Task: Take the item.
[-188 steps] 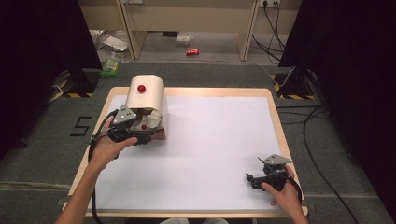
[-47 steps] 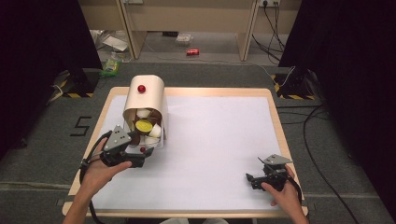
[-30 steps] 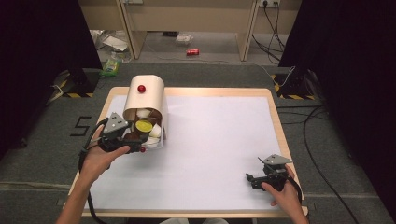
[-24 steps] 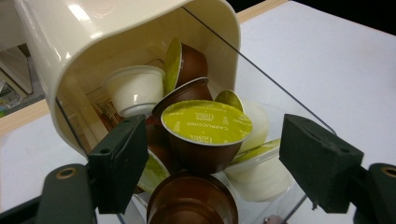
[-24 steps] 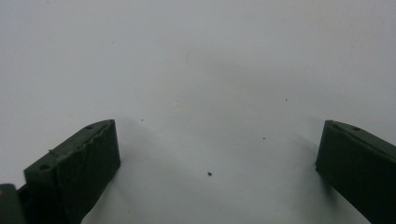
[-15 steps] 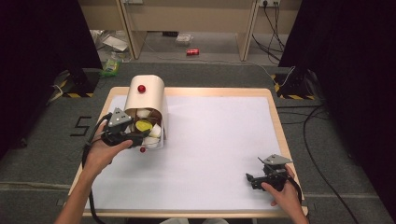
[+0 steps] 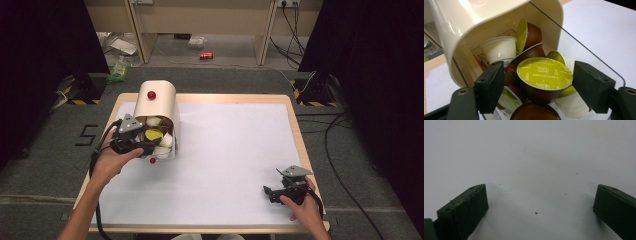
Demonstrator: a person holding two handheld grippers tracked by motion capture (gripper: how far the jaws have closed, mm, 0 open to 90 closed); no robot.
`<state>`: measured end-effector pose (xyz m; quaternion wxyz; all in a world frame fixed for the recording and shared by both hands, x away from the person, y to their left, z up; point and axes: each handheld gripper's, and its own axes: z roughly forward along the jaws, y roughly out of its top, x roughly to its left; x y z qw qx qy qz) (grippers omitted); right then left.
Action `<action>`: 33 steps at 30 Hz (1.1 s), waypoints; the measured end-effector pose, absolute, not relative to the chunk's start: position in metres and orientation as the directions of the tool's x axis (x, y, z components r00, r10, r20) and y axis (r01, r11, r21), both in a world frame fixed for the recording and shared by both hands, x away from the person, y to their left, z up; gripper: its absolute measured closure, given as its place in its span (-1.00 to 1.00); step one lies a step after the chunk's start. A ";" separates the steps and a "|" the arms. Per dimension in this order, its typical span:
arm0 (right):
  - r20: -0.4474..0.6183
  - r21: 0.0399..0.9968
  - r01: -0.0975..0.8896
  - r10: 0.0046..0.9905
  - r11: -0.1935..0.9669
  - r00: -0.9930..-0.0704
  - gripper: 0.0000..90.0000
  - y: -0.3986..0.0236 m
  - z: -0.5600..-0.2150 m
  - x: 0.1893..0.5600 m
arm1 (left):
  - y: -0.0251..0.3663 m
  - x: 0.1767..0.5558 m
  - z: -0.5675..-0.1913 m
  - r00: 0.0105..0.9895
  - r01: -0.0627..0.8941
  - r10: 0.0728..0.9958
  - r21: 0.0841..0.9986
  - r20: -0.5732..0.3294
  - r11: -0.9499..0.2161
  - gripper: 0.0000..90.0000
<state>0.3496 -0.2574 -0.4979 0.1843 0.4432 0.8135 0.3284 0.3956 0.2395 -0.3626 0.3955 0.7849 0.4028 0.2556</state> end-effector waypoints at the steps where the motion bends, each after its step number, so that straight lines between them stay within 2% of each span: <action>1: -0.009 0.698 0.600 0.842 0.392 -0.539 -1.00 -0.257 -0.498 0.350 | 0.239 0.396 -0.363 0.545 0.430 0.834 0.827 0.083 -0.363 -0.42; 15: -0.008 0.698 0.600 0.842 0.391 -0.539 -1.00 -0.257 -0.498 0.350 | 0.235 0.407 -0.368 0.554 0.461 0.830 0.804 0.070 -0.376 -0.37; 19: -0.008 0.697 0.601 0.842 0.391 -0.539 -1.00 -0.257 -0.498 0.350 | 0.235 0.408 -0.368 0.567 0.459 0.821 0.803 0.065 -0.380 -0.26; 20: -0.008 0.698 0.601 0.842 0.391 -0.539 -1.00 -0.257 -0.498 0.350 | 0.235 0.407 -0.368 0.573 0.458 0.817 0.804 0.059 -0.379 -0.17; 33: -0.008 0.697 0.601 0.842 0.391 -0.539 -1.00 -0.257 -0.498 0.350 | 0.245 0.402 -0.361 0.562 0.453 0.827 0.823 0.036 -0.344 -0.15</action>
